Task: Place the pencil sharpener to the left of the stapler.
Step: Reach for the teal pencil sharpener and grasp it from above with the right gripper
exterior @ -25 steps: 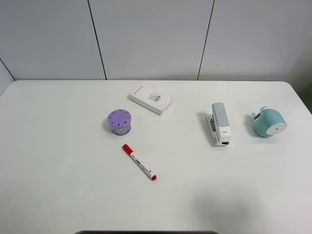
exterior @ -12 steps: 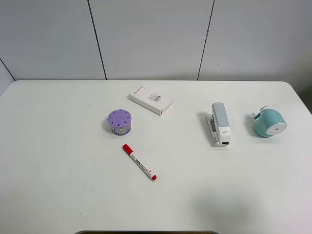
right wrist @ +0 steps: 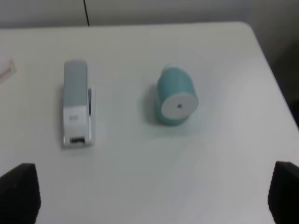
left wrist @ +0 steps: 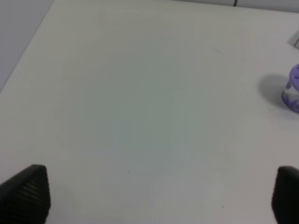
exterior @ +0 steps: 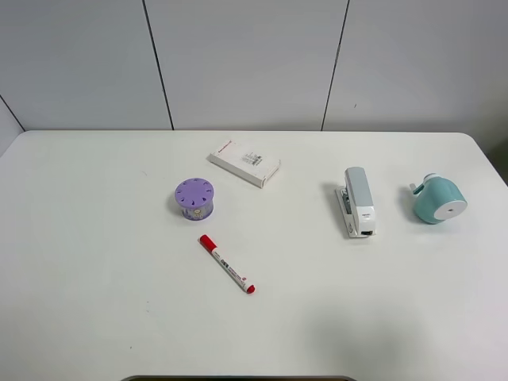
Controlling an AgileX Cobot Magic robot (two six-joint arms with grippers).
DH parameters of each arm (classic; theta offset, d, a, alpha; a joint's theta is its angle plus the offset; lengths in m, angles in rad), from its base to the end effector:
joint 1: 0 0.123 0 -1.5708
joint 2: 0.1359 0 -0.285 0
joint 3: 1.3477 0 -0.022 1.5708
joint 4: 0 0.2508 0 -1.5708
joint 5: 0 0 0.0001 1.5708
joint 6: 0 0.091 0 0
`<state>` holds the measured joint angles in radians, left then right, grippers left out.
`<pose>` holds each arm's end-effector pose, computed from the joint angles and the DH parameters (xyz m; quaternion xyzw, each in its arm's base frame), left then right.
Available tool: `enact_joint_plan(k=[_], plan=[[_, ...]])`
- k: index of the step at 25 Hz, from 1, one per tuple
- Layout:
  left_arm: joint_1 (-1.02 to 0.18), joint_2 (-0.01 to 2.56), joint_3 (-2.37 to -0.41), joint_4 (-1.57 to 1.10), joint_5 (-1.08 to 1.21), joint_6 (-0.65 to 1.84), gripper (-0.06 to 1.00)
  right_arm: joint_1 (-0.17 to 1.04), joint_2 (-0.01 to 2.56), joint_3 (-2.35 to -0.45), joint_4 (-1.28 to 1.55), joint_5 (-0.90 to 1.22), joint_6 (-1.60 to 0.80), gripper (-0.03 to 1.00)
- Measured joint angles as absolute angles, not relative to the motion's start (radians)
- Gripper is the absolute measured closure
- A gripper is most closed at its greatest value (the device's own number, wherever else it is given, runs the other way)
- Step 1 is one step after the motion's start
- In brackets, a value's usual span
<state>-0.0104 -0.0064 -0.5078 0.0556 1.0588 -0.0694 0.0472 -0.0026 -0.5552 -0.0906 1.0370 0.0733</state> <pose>-0.0067 0.0045 0.2797 -0.0263 0.8483 0.0067 0.5289 -0.0111 -0.0076 0.2946 0.0134 0.8303 -0.0117 0.5570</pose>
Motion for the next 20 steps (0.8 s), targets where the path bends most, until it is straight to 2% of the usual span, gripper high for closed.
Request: enact_joint_plan(k=[7, 20], plan=[[-0.010, -0.006, -0.508, 0.056, 1.059, -0.069, -0.01, 0.047, 0.103, -0.601, -0.120, 1.035, 0.113, -0.01], [-0.010, -0.006, -0.508, 0.056, 1.059, -0.069, -0.01, 0.047, 0.542, -0.782, -0.121, 1.004, 0.128, -0.01]])
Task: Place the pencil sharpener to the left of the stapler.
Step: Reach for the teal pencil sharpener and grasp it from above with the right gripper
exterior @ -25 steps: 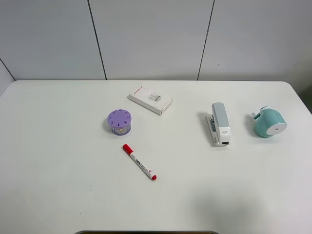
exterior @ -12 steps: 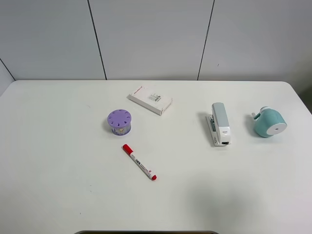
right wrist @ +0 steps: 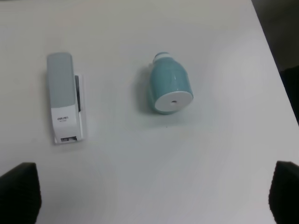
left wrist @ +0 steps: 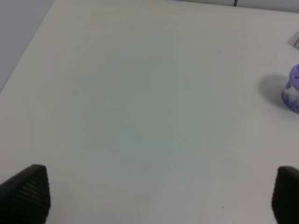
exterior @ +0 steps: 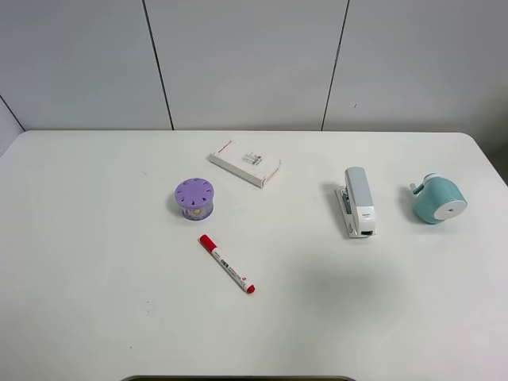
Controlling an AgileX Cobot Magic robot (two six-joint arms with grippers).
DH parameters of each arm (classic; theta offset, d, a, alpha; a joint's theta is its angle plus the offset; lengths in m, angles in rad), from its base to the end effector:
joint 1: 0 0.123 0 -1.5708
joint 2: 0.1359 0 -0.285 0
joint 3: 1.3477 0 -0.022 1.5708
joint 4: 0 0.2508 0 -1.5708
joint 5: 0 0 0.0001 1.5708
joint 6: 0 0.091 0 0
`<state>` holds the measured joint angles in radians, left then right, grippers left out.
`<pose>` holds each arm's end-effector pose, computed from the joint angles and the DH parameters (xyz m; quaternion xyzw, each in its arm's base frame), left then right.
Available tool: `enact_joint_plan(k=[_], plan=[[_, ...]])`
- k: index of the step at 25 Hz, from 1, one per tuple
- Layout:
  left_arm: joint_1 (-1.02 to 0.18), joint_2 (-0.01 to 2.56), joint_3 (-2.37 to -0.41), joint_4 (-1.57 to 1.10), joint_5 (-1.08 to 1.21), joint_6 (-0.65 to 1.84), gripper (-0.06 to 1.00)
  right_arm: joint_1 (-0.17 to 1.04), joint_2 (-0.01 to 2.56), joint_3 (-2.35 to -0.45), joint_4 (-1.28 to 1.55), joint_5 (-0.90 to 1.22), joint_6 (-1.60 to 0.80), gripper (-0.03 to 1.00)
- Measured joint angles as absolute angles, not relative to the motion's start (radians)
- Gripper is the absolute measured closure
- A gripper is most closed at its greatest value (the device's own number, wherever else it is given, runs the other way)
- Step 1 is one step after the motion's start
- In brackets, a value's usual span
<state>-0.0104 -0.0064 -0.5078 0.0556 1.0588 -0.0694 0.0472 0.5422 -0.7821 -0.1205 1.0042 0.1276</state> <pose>-0.0067 0.0045 0.2797 -0.0263 0.8483 0.0067 0.5289 0.0795 -0.0055 0.3466 0.0290 0.8997 -0.0219 0.4349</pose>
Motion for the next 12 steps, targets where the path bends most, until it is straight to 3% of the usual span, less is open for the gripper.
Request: enact_joint_plan(k=[12], plan=[[-0.010, -0.006, -0.508, 0.056, 1.059, -0.069, -0.01, 0.047, 0.851, -0.948, -0.186, 1.025, 0.166, -0.01]])
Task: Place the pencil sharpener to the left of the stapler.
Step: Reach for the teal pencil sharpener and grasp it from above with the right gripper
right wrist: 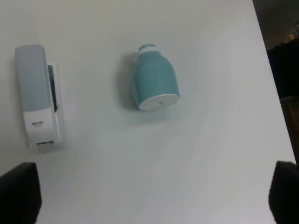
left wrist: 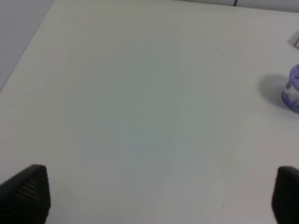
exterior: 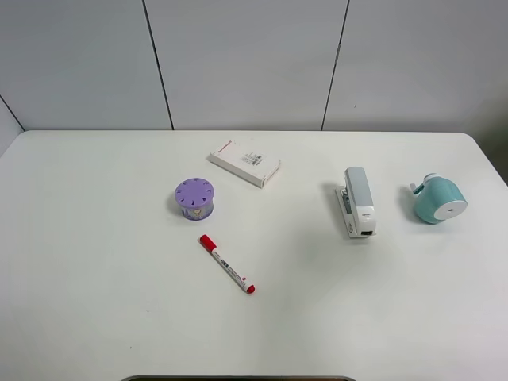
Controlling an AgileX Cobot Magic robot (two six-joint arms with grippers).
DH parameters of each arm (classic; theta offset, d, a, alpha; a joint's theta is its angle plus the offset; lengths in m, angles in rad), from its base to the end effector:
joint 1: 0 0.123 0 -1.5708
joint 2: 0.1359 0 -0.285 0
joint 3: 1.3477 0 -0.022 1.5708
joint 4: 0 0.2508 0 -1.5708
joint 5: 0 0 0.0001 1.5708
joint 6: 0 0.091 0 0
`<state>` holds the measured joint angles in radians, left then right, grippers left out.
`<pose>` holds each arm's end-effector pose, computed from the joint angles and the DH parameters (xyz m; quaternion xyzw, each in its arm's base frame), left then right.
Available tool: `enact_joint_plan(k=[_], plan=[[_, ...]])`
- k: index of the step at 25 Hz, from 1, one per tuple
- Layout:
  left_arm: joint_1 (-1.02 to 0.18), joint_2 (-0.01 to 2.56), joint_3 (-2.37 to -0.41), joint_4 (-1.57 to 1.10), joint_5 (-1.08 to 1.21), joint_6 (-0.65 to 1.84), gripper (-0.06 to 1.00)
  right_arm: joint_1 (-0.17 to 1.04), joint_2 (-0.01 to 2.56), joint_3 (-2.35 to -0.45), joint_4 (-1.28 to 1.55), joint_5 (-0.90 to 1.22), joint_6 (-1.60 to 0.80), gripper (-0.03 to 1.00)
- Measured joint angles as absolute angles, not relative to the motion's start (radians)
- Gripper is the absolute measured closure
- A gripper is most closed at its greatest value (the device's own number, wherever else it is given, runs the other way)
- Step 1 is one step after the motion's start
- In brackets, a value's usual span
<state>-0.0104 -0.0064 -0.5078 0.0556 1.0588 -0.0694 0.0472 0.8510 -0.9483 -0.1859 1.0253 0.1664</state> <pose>-0.0067 0.0045 0.2797 -0.0263 0.8483 0.0067 0.5289 0.1463 -0.0075 0.3619 0.0388 0.9294 -0.0529 0.3631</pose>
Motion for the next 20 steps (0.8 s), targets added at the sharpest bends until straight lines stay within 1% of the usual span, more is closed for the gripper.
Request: enact_joint_plan(k=[4, 9, 14, 20], plan=[[-0.010, -0.006, -0.508, 0.056, 1.059, -0.069, -0.01, 0.027, 0.934, -1.022, -0.201, 1.062, 0.187, -0.01], [-0.010, -0.006, -0.508, 0.056, 1.059, -0.069, -0.01, -0.093, 1.025, -1.101, -0.155, 1.093, 0.109, -0.01], [-0.010, -0.006, -0.508, 0.056, 1.059, -0.069, -0.01, -0.195, 1.125, -1.112, -0.060, 1.105, -0.017, -0.01], [-0.010, -0.006, -0.508, 0.056, 1.059, -0.069, -0.01, -0.221, 1.246, -1.113, -0.047, 1.079, -0.122, -0.01]])
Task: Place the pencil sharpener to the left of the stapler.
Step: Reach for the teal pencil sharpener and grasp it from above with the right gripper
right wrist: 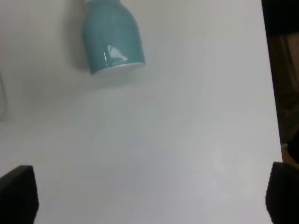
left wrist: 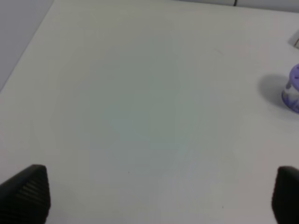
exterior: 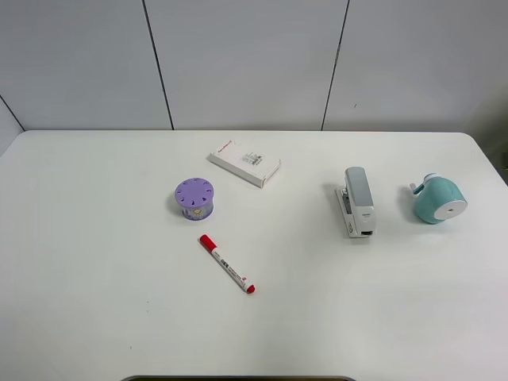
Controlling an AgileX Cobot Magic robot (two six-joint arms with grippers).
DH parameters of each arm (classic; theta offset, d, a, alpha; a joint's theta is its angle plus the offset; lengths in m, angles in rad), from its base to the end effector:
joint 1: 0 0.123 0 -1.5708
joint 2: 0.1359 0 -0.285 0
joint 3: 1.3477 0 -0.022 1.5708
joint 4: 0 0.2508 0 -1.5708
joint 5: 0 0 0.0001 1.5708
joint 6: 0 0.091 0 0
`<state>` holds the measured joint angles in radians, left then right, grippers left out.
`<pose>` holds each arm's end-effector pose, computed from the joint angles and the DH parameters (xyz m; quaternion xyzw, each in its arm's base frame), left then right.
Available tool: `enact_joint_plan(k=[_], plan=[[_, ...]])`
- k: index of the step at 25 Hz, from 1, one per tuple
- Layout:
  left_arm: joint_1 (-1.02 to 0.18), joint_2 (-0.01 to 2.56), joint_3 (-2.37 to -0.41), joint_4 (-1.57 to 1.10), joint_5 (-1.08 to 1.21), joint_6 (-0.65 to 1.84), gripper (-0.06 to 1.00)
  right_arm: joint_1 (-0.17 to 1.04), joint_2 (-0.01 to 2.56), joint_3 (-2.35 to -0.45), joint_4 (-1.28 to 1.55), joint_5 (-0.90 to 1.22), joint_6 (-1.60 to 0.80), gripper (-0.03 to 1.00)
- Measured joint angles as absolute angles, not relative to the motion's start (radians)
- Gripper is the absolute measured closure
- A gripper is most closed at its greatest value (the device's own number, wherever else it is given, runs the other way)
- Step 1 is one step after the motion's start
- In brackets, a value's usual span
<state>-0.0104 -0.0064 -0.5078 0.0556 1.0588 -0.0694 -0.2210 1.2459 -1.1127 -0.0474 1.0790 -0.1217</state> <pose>-0.0067 0.0045 0.2797 -0.0263 0.8483 0.0067 0.5289 0.2306 -0.0557 0.3313 0.0421 0.9741 -0.0602 0.2139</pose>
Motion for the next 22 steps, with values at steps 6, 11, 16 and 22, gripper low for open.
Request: enact_joint_plan(k=[6, 11, 16, 22], plan=[[-0.010, -0.006, -0.508, 0.056, 1.059, -0.069, -0.01, -0.222, 1.350, -1.113, -0.038, 0.991, -0.187, -0.01], [-0.010, -0.006, -0.508, 0.056, 1.059, -0.069, -0.01, -0.248, 1.439, -1.187, -0.018, 0.986, -0.189, -0.01], [-0.010, -0.006, -0.508, 0.056, 1.059, -0.069, -0.01, -0.251, 1.516, -1.254, 0.000, 0.978, -0.217, -0.01], [-0.010, -0.006, -0.508, 0.056, 1.059, -0.069, -0.01, -0.251, 1.611, -1.264, 0.023, 0.944, -0.307, -0.01]])
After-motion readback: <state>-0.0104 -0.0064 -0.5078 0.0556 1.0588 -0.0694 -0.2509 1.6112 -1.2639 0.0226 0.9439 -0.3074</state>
